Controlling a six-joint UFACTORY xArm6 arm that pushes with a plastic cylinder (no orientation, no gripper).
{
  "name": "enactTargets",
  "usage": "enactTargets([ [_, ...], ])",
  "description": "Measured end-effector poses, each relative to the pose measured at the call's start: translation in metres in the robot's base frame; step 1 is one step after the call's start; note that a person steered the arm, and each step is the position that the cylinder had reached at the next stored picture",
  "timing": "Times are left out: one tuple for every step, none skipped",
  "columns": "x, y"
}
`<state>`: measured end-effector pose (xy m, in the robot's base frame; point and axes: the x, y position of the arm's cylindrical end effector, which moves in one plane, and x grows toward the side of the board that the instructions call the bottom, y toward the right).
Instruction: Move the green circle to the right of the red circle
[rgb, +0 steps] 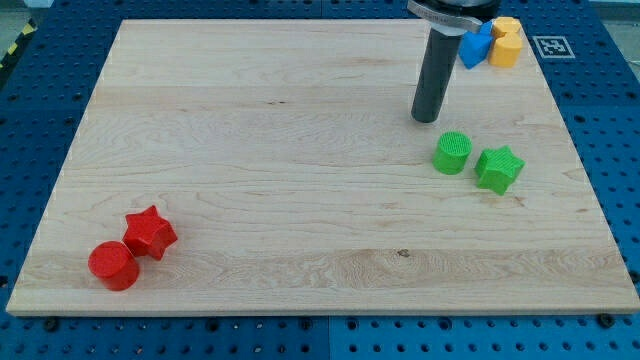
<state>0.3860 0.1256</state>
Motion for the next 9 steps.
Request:
enactTargets([
  [-0.004,0.002],
  [-0.006,0.002],
  [-0.009,0.007],
  [-0.007,0.047],
  [0.003,0.080],
  [0.031,0.112],
  [0.061,0.103],
  [0.077,0.034],
  [0.094,-0.033],
])
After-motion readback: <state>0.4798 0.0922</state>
